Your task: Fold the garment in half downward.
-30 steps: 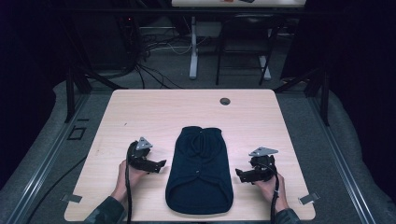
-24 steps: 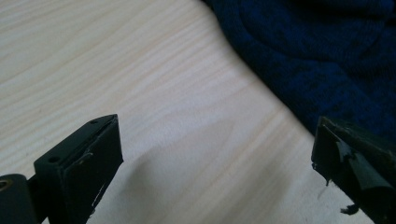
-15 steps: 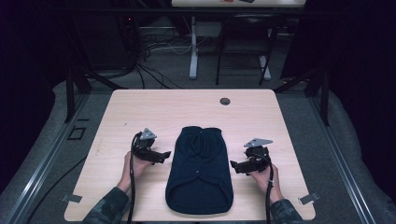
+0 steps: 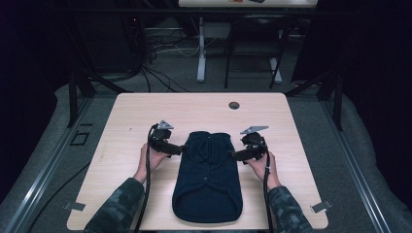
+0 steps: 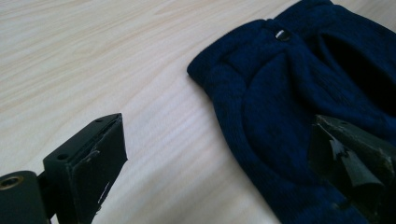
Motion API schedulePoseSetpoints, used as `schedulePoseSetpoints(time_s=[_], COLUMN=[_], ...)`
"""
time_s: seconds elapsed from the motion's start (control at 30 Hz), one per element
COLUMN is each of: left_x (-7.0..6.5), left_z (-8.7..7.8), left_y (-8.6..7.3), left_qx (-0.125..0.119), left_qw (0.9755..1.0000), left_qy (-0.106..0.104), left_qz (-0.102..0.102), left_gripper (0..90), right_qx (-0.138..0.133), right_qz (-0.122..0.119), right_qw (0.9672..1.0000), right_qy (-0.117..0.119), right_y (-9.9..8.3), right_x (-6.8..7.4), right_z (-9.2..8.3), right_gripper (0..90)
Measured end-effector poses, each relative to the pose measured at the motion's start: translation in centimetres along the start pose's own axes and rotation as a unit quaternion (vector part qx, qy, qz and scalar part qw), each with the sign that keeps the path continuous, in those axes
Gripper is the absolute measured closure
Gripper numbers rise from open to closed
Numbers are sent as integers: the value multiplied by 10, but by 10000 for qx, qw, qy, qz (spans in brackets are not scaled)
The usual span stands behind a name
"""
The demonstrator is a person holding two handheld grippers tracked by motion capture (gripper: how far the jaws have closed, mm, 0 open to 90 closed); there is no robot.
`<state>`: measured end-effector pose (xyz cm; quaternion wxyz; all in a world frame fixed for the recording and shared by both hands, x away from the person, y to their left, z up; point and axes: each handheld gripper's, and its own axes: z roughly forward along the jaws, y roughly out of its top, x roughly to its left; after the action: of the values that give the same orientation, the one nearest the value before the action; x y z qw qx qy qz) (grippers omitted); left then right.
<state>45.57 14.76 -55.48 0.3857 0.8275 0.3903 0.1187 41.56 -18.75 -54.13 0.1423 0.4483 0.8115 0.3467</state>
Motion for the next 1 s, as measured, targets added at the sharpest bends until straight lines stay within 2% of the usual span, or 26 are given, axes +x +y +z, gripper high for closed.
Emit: schedulePoseSetpoints(time_s=[0.2, 0.27, 0.33, 0.37, 0.4, 0.5, 0.53, 0.6, 0.63, 0.67, 0.7, 0.73, 0.77, 0.8, 0.83, 0.9, 0.97, 1.0], left_x=[1, 2, 2, 2, 2, 0, 0, 0, -1, -2, -4, -6, -7, -8, -8, -8, -9, -10], left_z=[16, 21, 26, 29, 31, 37, 38, 40, 42, 44, 46, 49, 50, 52, 52, 53, 53, 53], left_y=[9, 12, 14, 16, 17, 23, 25, 29, 31, 31, 31, 31, 30, 29, 28, 25, 25, 26], left_qx=[130, 168, 204, 234, 258, 351, 378, 382, 413, 441, 505, 593, 622, 611, 591, 530, 556, 578], left_qw=[9998, 9998, 9997, 9996, 9995, 9993, 9993, 9992, 9990, 9989, 9987, 9981, 9980, 9980, 9982, 9985, 9984, 9983], left_qy=[-67, -58, -63, -58, -37, 36, 47, 75, 115, 126, 117, 150, 118, 133, 123, 122, 64, 37], left_qz=[-115, -90, -148, -159, -167, -77, -50, -76, -90, -59, -15, 31, 37, 38, 28, -58, 10, 30], left_gripper=[59, 68, 80, 87, 100, 137, 143, 157, 196, 290, 349, 367, 395, 424, 447, 470, 494, 537], right_qx=[29, 40, 214, 211, 308, 344, 325, 320, 361, 417, 465, 536, 615, 669, 717, 705, 656, 635], right_qz=[27, 18, -43, -49, -78, 123, 144, 270, 261, 245, 227, 173, 121, 99, 144, 42, 34, 12], right_qw=[10000, 10000, 9998, 9997, 9993, 9993, 9992, 9990, 9989, 9987, 9986, 9983, 9980, 9977, 9973, 9975, 9978, 9980], right_qy=[-1, 1, -38, -67, -221, -124, -171, -124, -136, -184, -122, -114, -11, -9, 57, 53, 87, 59], right_y=[27, 33, 39, 41, 43, 46, 46, 48, 48, 48, 47, 46, 45, 43, 42, 40, 39, 38], right_x=[2, 3, 3, 3, 3, -3, -4, -6, -7, -7, -7, -6, -5, -5, -5, -4, -3, -2], right_z=[17, 23, 31, 34, 38, 47, 49, 52, 53, 54, 56, 58, 61, 63, 65, 65, 65, 65], right_gripper=[45, 63, 96, 127, 150, 236, 251, 317, 337, 392, 446, 506, 526, 548, 566, 603, 645, 671])
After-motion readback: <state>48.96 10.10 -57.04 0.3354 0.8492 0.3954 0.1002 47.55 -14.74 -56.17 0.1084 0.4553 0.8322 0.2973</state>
